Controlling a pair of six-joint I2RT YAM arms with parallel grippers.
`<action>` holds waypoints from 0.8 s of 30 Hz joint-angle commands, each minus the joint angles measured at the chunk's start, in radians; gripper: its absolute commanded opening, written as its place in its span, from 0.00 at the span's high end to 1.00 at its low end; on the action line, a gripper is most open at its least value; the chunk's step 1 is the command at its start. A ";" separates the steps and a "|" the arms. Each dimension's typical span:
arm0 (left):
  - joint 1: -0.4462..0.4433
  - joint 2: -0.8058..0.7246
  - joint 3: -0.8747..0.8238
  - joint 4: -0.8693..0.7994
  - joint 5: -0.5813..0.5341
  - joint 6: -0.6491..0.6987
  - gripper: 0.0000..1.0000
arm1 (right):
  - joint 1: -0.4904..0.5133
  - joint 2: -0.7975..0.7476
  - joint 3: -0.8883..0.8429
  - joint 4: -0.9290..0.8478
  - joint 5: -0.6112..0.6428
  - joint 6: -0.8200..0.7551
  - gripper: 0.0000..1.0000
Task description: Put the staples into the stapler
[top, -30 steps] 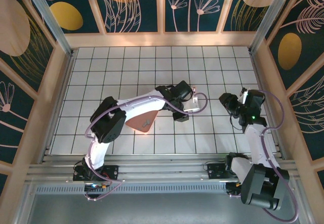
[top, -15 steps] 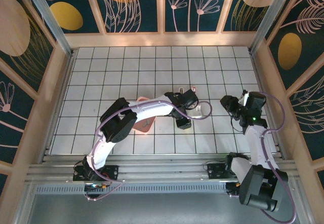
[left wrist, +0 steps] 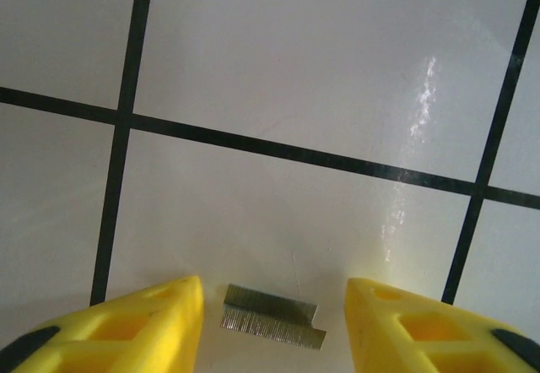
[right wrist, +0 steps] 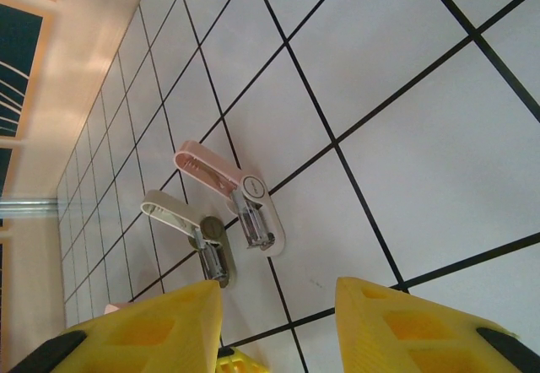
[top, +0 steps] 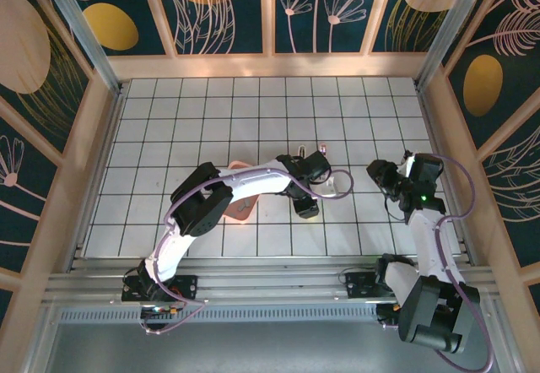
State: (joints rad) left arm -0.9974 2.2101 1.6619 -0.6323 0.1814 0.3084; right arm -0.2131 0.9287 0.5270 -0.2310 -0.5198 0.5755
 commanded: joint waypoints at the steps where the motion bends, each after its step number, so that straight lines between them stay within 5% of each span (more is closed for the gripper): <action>1: -0.003 -0.024 0.020 0.003 -0.011 -0.011 0.46 | 0.021 -0.022 0.021 -0.025 0.020 -0.002 0.59; 15: 0.011 -0.384 -0.302 0.352 -0.082 -0.144 0.28 | 0.354 0.107 0.159 -0.159 0.229 -0.061 0.58; 24: 0.135 -0.655 -0.639 0.639 -0.106 -0.330 0.23 | 0.617 0.246 0.232 -0.306 0.342 -0.033 0.59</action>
State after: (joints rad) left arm -0.8963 1.6230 1.0809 -0.1303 0.0948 0.0689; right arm 0.3439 1.1461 0.7246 -0.4480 -0.2394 0.5312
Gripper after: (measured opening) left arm 0.763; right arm 0.414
